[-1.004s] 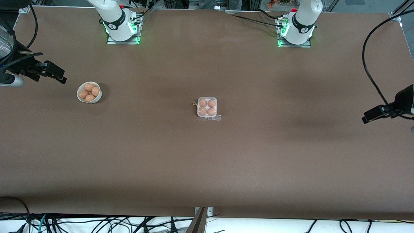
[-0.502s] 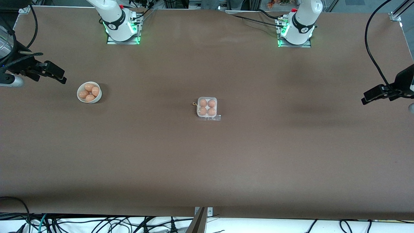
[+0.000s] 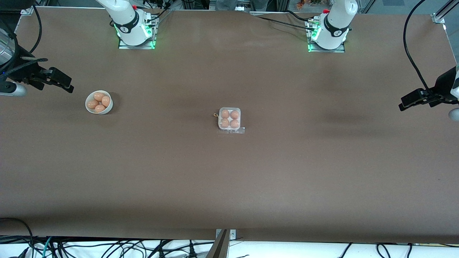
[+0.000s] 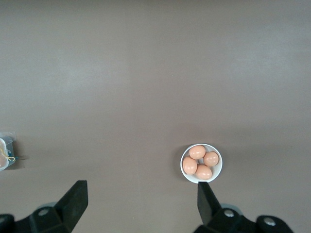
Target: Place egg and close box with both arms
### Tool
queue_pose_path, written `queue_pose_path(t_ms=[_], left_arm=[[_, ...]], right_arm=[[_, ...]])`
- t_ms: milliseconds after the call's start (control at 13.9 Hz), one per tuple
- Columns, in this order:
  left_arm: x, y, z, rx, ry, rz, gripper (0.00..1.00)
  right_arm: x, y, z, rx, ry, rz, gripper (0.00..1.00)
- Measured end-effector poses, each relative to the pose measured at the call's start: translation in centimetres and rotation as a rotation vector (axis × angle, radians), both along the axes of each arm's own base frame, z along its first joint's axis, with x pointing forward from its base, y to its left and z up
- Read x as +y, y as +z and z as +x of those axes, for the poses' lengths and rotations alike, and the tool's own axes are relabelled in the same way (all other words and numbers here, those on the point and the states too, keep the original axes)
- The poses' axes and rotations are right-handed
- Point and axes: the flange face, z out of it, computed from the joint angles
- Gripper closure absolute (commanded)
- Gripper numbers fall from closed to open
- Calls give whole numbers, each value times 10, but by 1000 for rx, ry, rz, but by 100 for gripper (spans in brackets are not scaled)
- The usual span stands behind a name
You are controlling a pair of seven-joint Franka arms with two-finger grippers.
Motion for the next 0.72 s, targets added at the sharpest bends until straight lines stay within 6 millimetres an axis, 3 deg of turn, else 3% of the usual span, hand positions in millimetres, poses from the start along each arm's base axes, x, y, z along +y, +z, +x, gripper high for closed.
queue_pose_path(t_ms=[717], left_arm=[[-1,-2,-5,38,-6,-3,0]], right_arm=[[0,0,0,0,0,0,0]])
